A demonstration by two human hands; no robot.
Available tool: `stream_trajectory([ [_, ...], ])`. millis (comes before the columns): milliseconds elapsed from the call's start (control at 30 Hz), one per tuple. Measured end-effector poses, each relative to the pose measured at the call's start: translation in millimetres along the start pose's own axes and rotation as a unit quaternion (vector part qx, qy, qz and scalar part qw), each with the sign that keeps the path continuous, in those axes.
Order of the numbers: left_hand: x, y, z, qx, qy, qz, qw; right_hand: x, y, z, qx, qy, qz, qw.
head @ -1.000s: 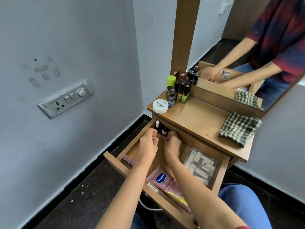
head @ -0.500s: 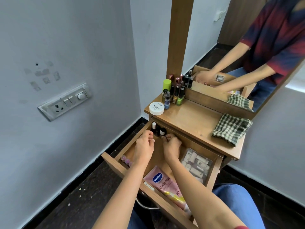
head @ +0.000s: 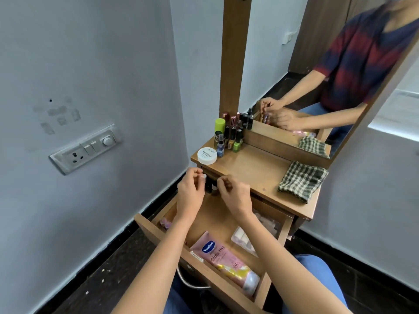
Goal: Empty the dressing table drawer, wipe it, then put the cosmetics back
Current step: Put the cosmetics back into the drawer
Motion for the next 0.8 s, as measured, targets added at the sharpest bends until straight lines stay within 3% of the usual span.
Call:
stream_trajectory([
  [100,-18,-5,-29,-0.014,0.024,0.007,1.000,14,-25,-28,-0.065,-0.031,0.015,0.997],
  [167,-29,-5,-52,0.011,0.039,0.003,0.999,17,-37,-52,-0.068,-0.021,0.013,0.997],
  [500,-31,32,-146,0.177,0.089,-0.154,0.968,7,-21,-124,0.155,0.022,0.108,0.982],
  [667,-18,46,-153,0.215,0.084,-0.210,0.950,3,-13,-127,0.163,0.011,0.131,0.978],
  [800,-18,46,-155,0.190,0.089,-0.197,0.958,4,-17,-125,0.127,-0.006,0.170,0.977],
])
Point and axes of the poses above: each hand's wrist, its own z-axis away from the middle knuckle, its own y-axis out of the palm, x = y × z, the point moved 5 cm from there along -z, towards the middle knuckle, and after that the axes turned 5 degrees about x, right-handed, at the moved point
